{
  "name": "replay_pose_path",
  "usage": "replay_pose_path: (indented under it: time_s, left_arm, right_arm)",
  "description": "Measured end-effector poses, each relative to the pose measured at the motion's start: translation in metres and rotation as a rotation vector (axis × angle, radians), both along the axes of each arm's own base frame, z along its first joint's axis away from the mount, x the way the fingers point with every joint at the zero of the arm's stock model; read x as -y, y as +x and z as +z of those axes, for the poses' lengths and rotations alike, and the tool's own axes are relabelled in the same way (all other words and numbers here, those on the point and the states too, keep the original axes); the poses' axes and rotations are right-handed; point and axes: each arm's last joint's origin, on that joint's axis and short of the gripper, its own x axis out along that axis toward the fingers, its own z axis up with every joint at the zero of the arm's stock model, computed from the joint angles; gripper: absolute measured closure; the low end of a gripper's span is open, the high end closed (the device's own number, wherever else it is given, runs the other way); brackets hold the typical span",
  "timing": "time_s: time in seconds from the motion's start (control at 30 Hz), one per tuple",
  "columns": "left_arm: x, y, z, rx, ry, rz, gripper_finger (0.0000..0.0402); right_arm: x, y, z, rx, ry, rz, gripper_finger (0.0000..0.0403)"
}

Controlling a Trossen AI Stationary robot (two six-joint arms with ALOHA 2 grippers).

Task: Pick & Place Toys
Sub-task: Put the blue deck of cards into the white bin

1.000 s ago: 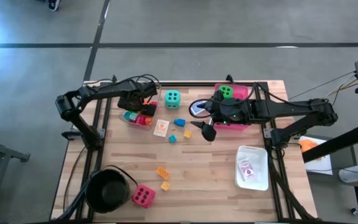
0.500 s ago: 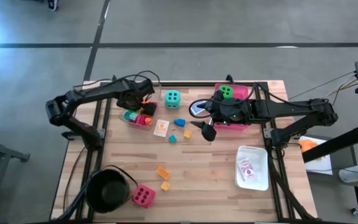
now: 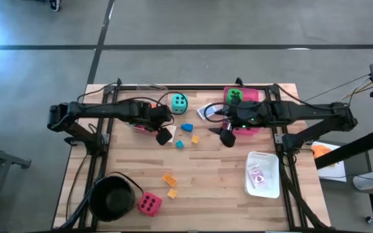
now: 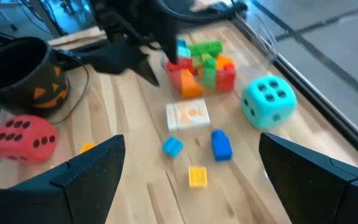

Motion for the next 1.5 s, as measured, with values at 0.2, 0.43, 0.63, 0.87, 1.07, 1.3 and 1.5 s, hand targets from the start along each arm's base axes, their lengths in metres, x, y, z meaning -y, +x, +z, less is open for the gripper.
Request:
replay_pose_path:
  time_s: [0.2,0.43,0.63,0.87,1.07,1.3,1.5]
  left_arm:
    - [0.002,-0.001,0.002,0.023,-0.049,0.043,0.0109]
    - [0.003,-0.002,0.003,0.049,-0.142,0.257,0.0109]
    - [0.007,-0.005,0.016,0.022,-0.184,0.257,0.0109]
    - [0.023,-0.023,0.046,0.117,-0.159,0.266,0.0109]
    - [0.033,-0.039,0.060,0.186,-0.115,0.259,0.0109]
    - [0.035,-0.041,0.063,0.193,-0.104,0.248,0.0109]
    - [0.042,-0.041,0.062,0.188,-0.109,0.218,0.0109]
  right_arm:
    - [0.006,-0.028,0.000,-0.088,0.090,-0.094,0.0038]
    - [0.012,-0.033,-0.003,-0.085,0.254,-0.266,0.0038]
    - [0.033,-0.013,-0.015,-0.162,0.260,-0.289,0.0038]
    - [0.089,0.019,-0.038,-0.240,0.365,-0.435,0.0038]
    - [0.127,0.049,-0.051,-0.358,0.220,-0.302,0.0039]
    - [0.150,0.085,-0.072,-0.463,0.152,0.045,0.0039]
    - [0.169,0.105,-0.100,-0.599,0.108,0.186,0.0039]
